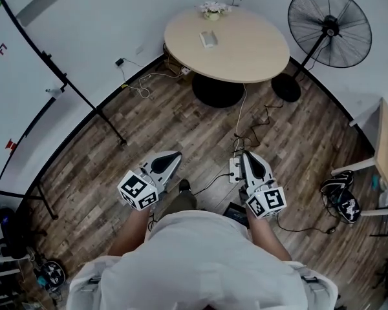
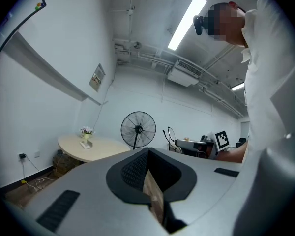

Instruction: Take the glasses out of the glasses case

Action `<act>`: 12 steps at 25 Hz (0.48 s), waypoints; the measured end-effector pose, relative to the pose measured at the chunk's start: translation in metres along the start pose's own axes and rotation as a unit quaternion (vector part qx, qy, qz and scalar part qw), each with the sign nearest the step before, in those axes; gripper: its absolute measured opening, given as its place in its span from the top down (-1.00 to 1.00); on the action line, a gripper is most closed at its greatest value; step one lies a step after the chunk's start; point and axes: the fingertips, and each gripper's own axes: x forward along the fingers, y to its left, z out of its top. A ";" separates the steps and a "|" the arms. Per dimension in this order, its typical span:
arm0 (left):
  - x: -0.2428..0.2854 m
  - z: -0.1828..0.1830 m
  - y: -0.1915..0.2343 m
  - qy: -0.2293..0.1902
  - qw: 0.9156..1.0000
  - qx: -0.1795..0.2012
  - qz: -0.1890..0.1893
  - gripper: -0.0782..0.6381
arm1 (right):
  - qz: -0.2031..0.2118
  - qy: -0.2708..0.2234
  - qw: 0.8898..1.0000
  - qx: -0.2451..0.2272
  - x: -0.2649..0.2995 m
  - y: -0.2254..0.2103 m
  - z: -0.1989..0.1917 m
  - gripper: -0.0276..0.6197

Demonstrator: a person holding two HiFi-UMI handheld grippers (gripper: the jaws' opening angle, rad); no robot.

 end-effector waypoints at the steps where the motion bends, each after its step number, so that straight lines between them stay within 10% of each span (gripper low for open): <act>1: 0.003 0.004 0.011 -0.006 1.000 0.000 -0.001 0.75 | 0.000 0.003 1.000 -0.003 0.011 -0.002 0.001 0.82; 12: 0.020 0.048 0.160 -0.056 0.998 -0.026 -0.001 0.75 | 0.006 -0.010 0.999 -0.051 0.163 0.007 0.043 0.82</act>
